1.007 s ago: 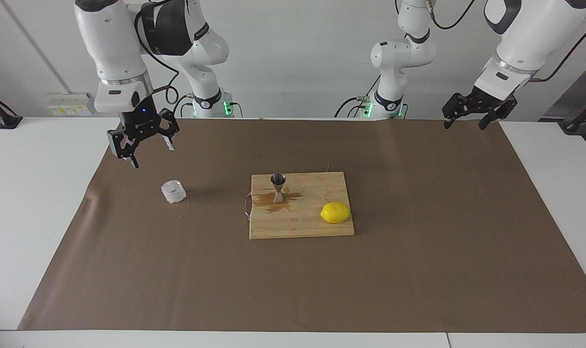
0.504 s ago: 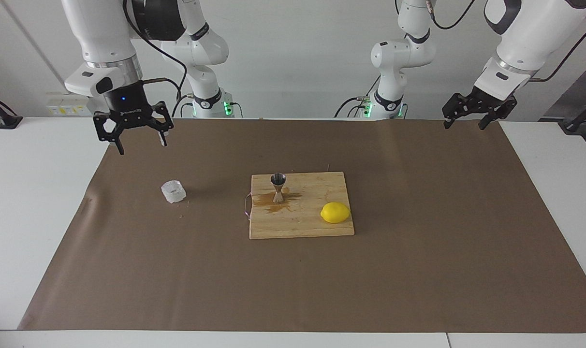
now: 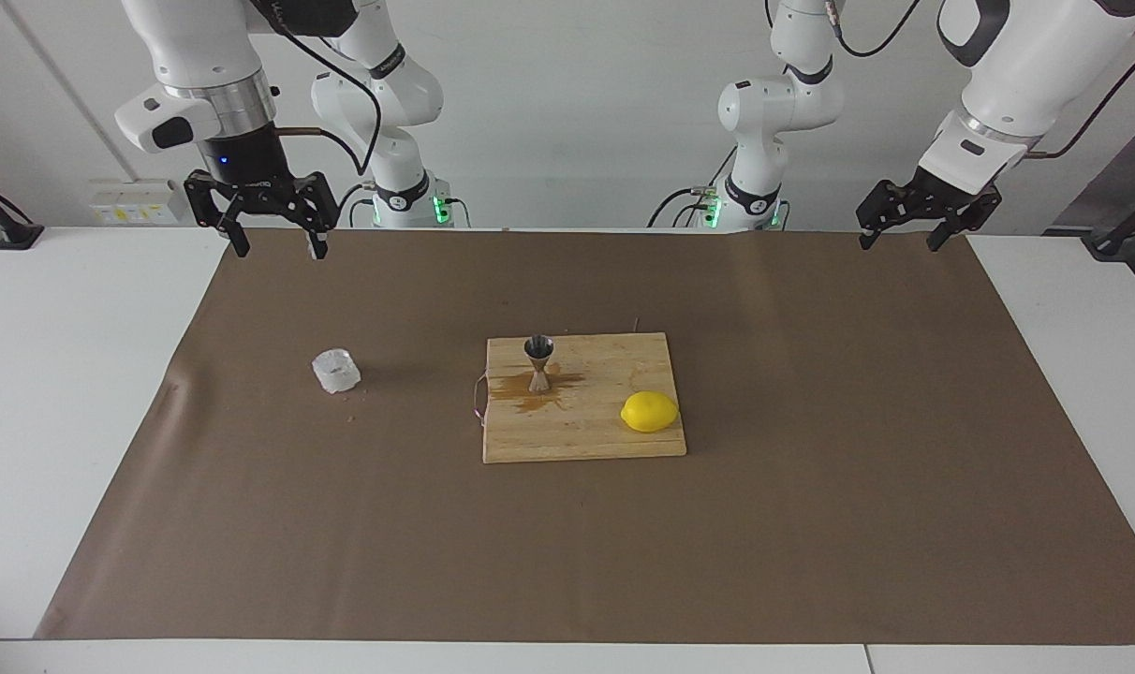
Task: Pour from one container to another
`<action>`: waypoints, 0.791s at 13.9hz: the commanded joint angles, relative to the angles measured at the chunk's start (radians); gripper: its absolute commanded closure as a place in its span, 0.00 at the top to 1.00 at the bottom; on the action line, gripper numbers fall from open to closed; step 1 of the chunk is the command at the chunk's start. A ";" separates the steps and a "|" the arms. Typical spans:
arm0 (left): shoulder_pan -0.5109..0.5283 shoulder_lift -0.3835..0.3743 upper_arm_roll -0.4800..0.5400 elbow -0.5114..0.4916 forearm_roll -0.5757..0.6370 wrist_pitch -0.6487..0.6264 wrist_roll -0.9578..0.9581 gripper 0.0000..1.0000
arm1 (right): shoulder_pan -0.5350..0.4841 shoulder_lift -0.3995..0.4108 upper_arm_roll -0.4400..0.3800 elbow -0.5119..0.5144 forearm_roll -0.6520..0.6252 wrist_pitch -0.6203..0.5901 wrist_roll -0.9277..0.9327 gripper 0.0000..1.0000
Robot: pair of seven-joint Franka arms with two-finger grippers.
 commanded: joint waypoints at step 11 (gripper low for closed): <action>0.002 -0.022 0.002 -0.021 -0.006 -0.009 -0.010 1.00 | -0.003 -0.012 0.015 -0.039 -0.001 -0.054 0.044 1.00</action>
